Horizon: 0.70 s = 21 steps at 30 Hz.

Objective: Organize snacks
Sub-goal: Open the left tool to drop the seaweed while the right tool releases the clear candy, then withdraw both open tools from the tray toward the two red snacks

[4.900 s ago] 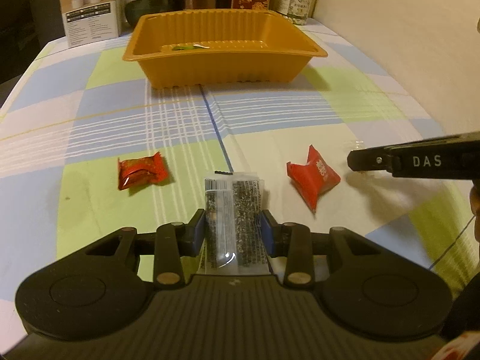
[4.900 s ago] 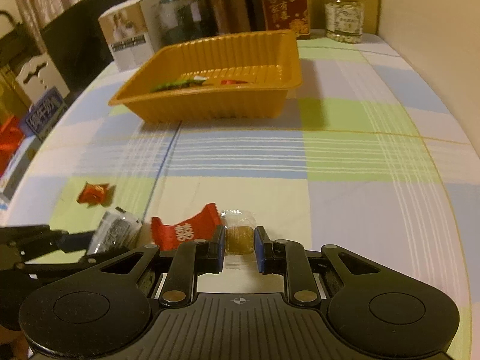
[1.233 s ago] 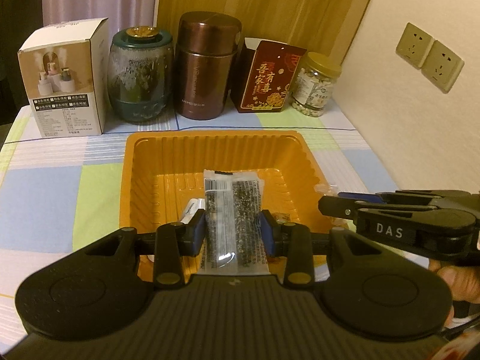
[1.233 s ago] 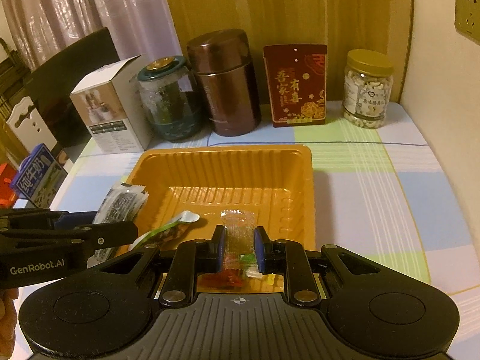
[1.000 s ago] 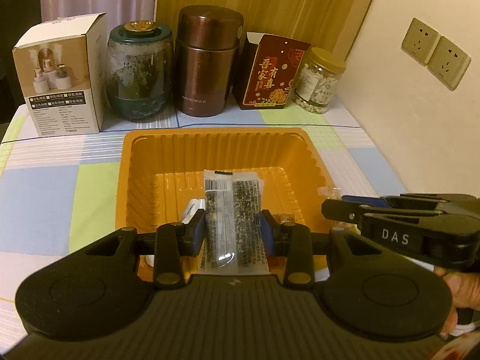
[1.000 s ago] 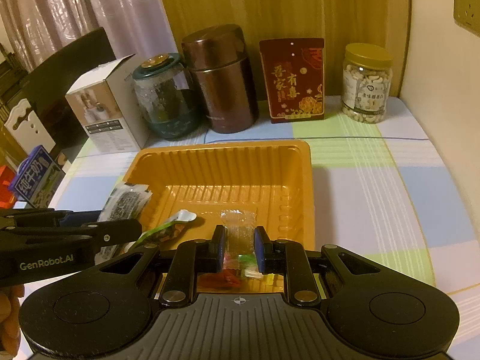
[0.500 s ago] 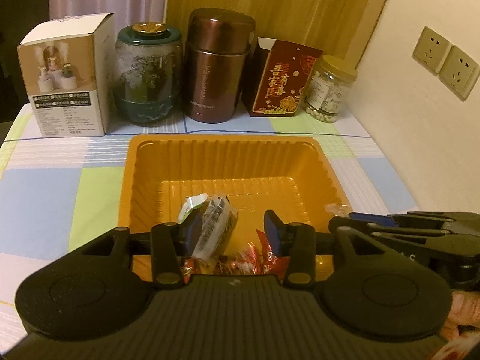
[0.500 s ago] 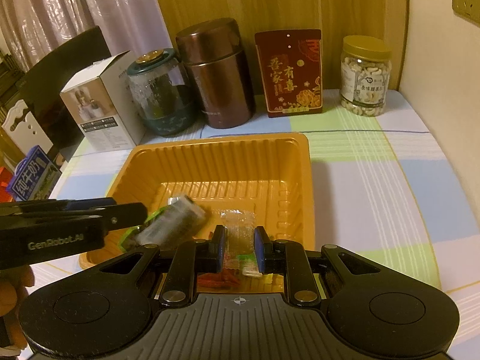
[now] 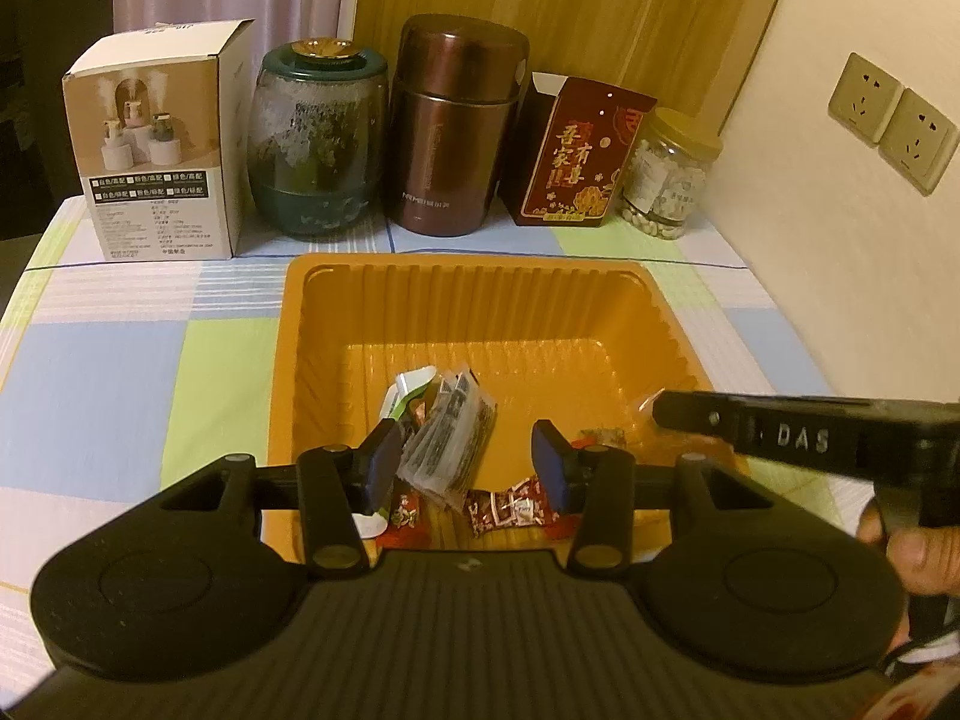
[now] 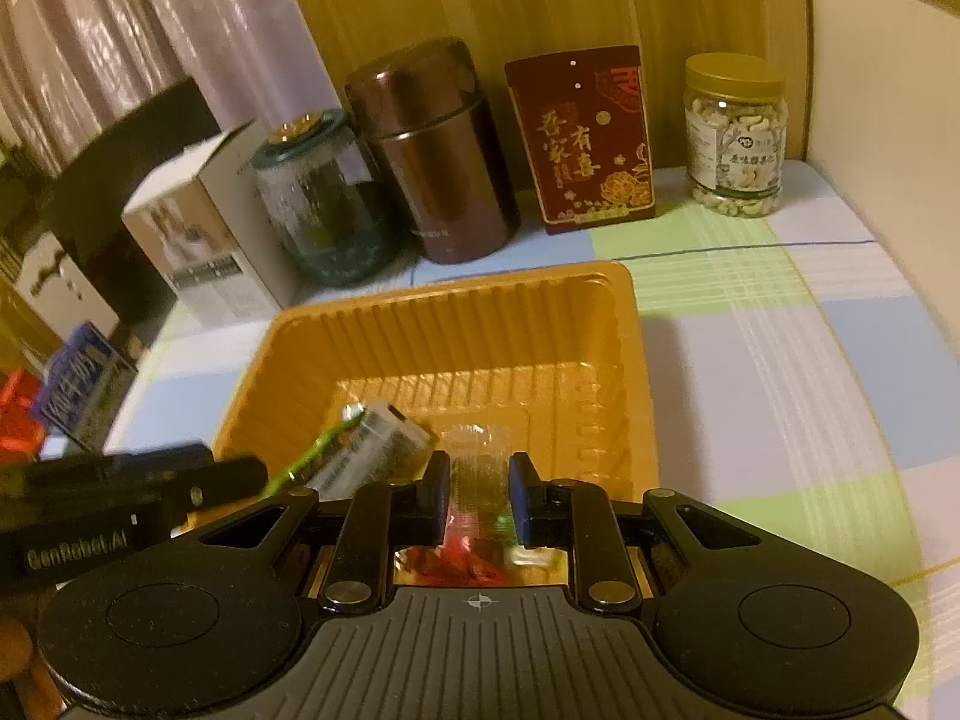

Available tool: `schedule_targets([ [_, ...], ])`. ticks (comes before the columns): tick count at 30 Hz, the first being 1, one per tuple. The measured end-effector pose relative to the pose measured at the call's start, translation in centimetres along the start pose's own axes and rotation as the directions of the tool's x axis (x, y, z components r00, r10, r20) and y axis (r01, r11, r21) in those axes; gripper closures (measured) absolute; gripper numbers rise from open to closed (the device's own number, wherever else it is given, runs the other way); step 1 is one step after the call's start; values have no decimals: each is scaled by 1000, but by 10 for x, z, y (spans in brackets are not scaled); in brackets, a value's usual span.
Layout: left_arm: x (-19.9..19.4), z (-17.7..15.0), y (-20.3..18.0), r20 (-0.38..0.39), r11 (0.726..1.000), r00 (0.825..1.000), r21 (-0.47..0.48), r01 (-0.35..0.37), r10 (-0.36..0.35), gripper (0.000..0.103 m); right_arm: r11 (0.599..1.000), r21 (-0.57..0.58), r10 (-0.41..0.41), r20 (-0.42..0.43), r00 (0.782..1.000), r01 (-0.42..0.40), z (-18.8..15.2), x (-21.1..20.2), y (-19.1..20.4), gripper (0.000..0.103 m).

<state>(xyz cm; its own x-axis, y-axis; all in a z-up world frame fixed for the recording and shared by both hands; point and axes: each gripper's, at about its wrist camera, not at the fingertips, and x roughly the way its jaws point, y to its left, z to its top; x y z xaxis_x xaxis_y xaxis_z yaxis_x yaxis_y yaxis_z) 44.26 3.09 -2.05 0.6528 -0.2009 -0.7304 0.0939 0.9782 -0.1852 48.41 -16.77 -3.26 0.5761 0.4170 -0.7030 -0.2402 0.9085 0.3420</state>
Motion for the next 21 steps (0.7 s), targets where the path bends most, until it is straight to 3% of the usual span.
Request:
schedule_targets([
  [1, -1, -1, 0, 1, 1000, 1000, 2, 0, 0, 59, 1000, 13, 9, 4, 1000, -9, 0, 0, -2, 78],
  [2, -3, -3, 0, 3, 1000, 1000, 4, 1, -1, 59, 1000, 22, 12, 9, 1000, -12, 0, -1, -3, 65],
  [4, -7, -7, 1, 8, 1000, 1000, 7, -1, 1, 59, 999, 36, 11, 31, 999, -12, -2, -6, -6, 52],
  [11, -28, -25, -1, 17, 1000, 1000, -1, 3, -3, 55, 998, 64, -20, 32, 999, 18, -14, -30, -10, 52],
  [21, -85, -67, -13, 35, 1000, 999, -7, 9, -9, 53, 994, 52, -93, 2, 996, 93, -63, -85, 5, 52],
])
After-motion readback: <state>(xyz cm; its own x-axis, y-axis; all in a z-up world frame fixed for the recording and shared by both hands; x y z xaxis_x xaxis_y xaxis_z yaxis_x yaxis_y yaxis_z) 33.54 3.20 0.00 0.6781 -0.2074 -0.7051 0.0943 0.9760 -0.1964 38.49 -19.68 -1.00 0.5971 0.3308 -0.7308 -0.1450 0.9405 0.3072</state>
